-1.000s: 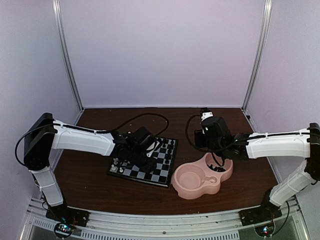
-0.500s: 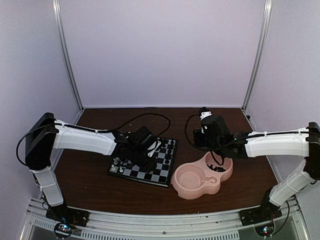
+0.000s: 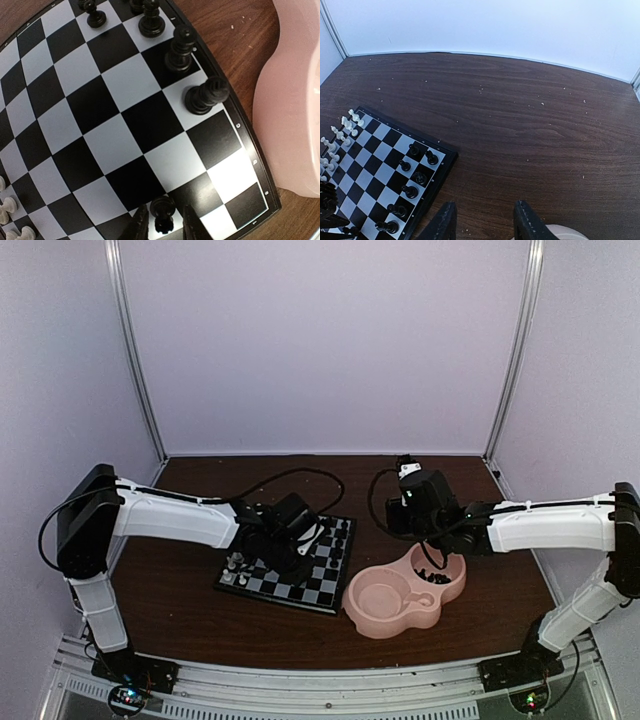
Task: Set up the chess pieces on the board
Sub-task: Pick up the rook from the chessboard, then place the rook at h8.
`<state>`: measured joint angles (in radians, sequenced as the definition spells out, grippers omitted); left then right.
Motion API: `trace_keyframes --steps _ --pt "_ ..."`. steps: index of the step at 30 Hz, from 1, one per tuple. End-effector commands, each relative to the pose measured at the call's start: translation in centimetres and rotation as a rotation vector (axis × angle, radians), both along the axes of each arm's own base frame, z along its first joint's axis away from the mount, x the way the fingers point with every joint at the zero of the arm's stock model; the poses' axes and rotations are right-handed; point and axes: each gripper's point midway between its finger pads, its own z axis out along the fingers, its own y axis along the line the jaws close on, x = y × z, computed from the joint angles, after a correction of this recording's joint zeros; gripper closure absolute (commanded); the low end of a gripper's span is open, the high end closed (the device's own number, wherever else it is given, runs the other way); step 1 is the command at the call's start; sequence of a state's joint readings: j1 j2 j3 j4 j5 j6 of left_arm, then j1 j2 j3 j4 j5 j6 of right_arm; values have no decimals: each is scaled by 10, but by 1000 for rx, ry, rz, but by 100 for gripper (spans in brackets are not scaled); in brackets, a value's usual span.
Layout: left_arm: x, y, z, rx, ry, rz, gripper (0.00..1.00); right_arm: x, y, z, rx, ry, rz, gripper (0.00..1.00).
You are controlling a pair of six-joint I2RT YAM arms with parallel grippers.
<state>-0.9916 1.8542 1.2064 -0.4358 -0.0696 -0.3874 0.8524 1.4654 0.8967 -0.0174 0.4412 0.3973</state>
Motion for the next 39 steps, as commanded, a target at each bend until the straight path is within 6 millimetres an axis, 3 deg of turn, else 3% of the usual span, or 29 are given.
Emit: trace_keyframes --steps 1,10,27,39 --pt "3 -6 6 5 -19 -13 77 3 1 7 18 -4 -4 59" --pt "-6 -16 12 -9 -24 -59 86 3 2 7 18 -4 0 59" --pt "-40 -47 20 -61 5 -174 87 3 2 6 16 -3 0 59" --pt "-45 -51 17 -51 21 -182 87 3 2 5 18 0 2 59"
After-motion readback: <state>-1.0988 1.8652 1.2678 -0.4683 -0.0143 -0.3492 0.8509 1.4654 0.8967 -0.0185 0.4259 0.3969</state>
